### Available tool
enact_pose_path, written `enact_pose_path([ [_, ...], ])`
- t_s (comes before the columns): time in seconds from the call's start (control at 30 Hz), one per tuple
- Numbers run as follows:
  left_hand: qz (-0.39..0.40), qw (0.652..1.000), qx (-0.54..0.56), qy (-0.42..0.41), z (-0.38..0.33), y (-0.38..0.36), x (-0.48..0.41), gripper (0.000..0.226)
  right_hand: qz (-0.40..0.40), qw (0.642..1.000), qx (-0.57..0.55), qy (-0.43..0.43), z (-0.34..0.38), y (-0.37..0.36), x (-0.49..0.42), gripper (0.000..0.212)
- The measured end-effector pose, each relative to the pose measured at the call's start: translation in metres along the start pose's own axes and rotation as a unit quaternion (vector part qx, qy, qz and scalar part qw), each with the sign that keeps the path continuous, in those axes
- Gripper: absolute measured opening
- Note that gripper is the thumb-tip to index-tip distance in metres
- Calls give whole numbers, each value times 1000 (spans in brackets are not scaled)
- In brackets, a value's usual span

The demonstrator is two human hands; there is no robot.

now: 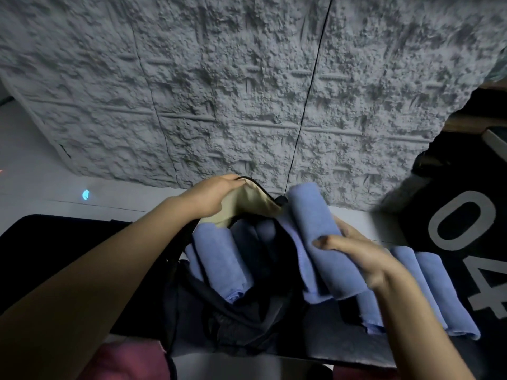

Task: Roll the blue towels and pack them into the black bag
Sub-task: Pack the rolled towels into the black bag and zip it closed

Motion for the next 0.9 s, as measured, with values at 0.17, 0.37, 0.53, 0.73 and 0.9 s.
enact_pose_path([
  [0.17, -6, 997, 80, -24, 6, 0, -7, 63, 120, 990, -51, -54, -29, -69, -58, 58],
  [0.37, 22, 999, 44, -13, 14, 9, -2, 80, -25, 983, 143, -114, -95, -57, -134, 92],
  [0.53, 1, 999, 48, -18, 12, 6, 1, 89, -69, 878, 461, -112, -123, -67, -148, 89],
  [0.73, -2, 998, 55, -11, 10, -2, -1, 89, -120, 824, 550, -68, -120, -76, -136, 82],
  [0.9, -11, 999, 49, -5, 8, -3, 0, 89, -144, 836, 529, 8, -111, -92, -116, 72],
])
Point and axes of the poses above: each hand's wrist, its own x-axis away from the middle knuckle, its own y-axis out of the back of the hand, z = x × y, the point moved 7 cm from there along -x, towards the middle knuckle, and after that the axes turned 9 degrees about -x, right-handed, at the moved point
